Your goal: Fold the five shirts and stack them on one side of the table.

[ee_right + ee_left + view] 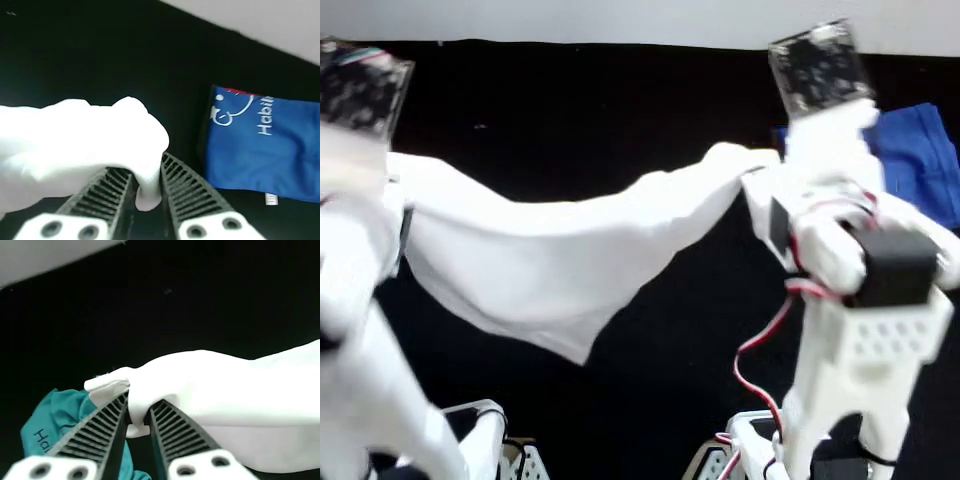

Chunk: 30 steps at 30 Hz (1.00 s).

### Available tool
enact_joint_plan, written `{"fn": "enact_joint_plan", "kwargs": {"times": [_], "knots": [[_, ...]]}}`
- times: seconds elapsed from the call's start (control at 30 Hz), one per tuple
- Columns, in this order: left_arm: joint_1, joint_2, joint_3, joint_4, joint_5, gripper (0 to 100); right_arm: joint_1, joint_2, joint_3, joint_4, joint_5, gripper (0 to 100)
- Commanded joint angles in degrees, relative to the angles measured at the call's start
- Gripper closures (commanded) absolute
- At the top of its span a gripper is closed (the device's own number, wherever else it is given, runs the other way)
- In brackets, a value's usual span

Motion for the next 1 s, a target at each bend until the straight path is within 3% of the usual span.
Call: {"fn": "enact_joint_plan", "kwargs": {"times": [0.0, 0.2, 0.37, 0.5, 0.77, 0.97], "knots": [[0.75, 9.27, 9.89, -8.0, -0.79, 99, -0.66, -0.75, 16.13, -14.99, -1.41, 99.3], [6.55, 27.12, 13.67, -22.68, -0.44, 99, -0.48, -0.66, 40.75, -42.42, -1.32, 99.3], [6.2, 32.92, 8.13, -29.19, 9.76, 87, -0.31, 0.13, 45.05, -46.9, -1.14, 99.3], [6.2, 32.22, -0.13, -20.48, 16.88, 80, 1.45, 2.15, 45.05, -46.64, -1.14, 99.3], [16.04, 28.09, -8.22, 6.86, 16.97, 80, 5.05, 5.49, 44.97, -46.64, -1.05, 99.3], [25.36, 18.77, 3.38, 8.26, 20.04, 80, 4.88, 5.58, 44.97, -46.64, -1.05, 99.3]]}}
